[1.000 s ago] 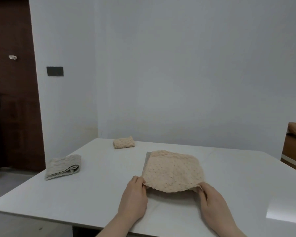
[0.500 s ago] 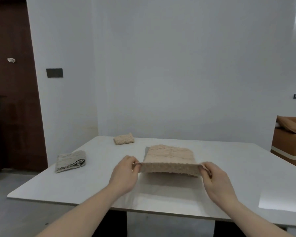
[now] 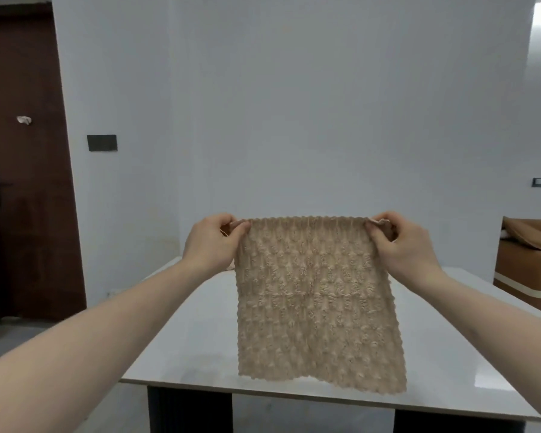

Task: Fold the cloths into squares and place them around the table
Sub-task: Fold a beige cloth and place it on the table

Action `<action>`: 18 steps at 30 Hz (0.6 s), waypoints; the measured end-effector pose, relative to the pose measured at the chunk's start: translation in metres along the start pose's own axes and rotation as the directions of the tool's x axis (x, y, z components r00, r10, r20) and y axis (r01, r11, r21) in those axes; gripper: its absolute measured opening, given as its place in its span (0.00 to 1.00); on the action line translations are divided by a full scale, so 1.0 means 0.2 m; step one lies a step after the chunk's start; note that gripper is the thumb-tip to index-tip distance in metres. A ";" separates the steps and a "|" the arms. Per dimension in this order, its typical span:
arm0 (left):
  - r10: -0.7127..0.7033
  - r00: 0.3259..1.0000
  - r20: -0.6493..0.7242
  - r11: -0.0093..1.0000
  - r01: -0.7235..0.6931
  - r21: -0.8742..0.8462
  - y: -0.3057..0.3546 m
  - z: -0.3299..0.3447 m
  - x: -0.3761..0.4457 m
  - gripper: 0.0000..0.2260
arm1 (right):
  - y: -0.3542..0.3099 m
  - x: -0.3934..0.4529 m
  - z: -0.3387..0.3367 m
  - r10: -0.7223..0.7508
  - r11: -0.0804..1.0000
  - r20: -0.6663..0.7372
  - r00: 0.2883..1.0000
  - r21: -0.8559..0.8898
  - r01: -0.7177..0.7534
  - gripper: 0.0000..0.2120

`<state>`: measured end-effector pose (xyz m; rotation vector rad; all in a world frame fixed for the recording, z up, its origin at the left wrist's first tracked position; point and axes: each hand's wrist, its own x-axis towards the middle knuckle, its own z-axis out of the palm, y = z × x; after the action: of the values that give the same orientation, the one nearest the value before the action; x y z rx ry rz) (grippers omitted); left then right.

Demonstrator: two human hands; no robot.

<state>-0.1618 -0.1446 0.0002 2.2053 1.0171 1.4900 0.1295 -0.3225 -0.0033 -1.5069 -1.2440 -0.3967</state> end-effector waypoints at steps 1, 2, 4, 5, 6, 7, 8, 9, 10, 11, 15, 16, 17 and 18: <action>-0.023 1.000 0.004 1.000 0.023 0.010 -0.01 0.01 0.00 0.15 | 0.01 0.00 0.01 0.011 1.000 0.012 1.000 -0.015 -0.011 0.10; -0.055 0.998 0.015 0.998 0.055 0.023 -0.02 0.02 0.00 0.15 | 0.02 -0.01 0.03 0.027 0.999 0.029 0.999 -0.029 -0.026 0.10; -0.137 0.988 0.069 0.990 0.133 0.050 -0.06 0.05 -0.01 0.16 | 0.07 -0.04 0.06 0.060 0.996 0.072 0.996 -0.066 -0.055 0.10; -0.174 0.979 0.109 0.984 0.169 0.055 -0.08 0.08 -0.02 0.16 | 0.09 -0.05 0.08 0.077 0.994 0.093 0.993 -0.089 -0.068 0.10; -0.208 0.967 0.147 0.978 0.202 0.057 -0.10 0.10 -0.02 0.16 | 0.12 -0.06 0.10 0.100 0.990 0.112 0.989 -0.114 -0.087 0.10; -0.237 0.956 0.172 0.971 0.230 0.060 -0.12 0.12 -0.03 0.17 | 0.14 -0.07 0.11 0.129 0.984 0.129 0.983 -0.136 -0.111 0.10; -0.264 0.947 0.183 0.964 0.256 0.067 -0.13 0.14 -0.04 0.17 | 0.17 -0.08 0.13 0.156 0.979 0.144 0.977 -0.157 -0.133 0.09; -0.285 0.940 0.189 0.958 0.277 0.072 -0.14 0.17 -0.04 0.17 | 0.19 -0.08 0.14 0.175 0.973 0.155 0.972 -0.176 -0.148 0.09; -0.303 0.934 0.192 0.953 0.294 0.072 -0.15 0.19 -0.05 0.17 | 0.21 -0.08 0.16 0.189 0.969 0.161 0.969 -0.190 -0.158 0.08; -0.318 0.928 0.193 0.948 0.310 0.071 -0.16 0.22 -0.05 0.16 | 0.23 -0.08 0.17 0.202 0.966 0.164 0.966 -0.197 -0.168 0.07; -0.366 0.906 0.212 0.930 0.366 0.042 -0.17 0.33 -0.06 0.15 | 0.34 -0.08 0.24 0.299 0.945 0.137 0.944 -0.176 -0.274 0.03; -0.376 0.900 0.220 0.925 0.379 0.029 -0.18 0.36 -0.06 0.15 | 0.36 -0.07 0.26 0.341 0.935 0.124 0.932 -0.146 -0.322 0.03; -0.386 0.894 0.227 0.920 0.392 0.020 -0.18 0.39 -0.06 0.15 | 0.38 -0.07 0.28 0.377 0.924 0.114 0.919 -0.111 -0.366 0.04; -0.392 0.891 0.230 0.916 0.401 0.010 -0.18 0.42 -0.06 0.15 | 0.39 -0.07 0.30 0.401 0.915 0.106 0.910 -0.080 -0.394 0.04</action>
<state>-0.1039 -0.1160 -0.0644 1.9329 1.2549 1.0404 0.1694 -0.2658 -0.0757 -1.8079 -0.9864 -0.0707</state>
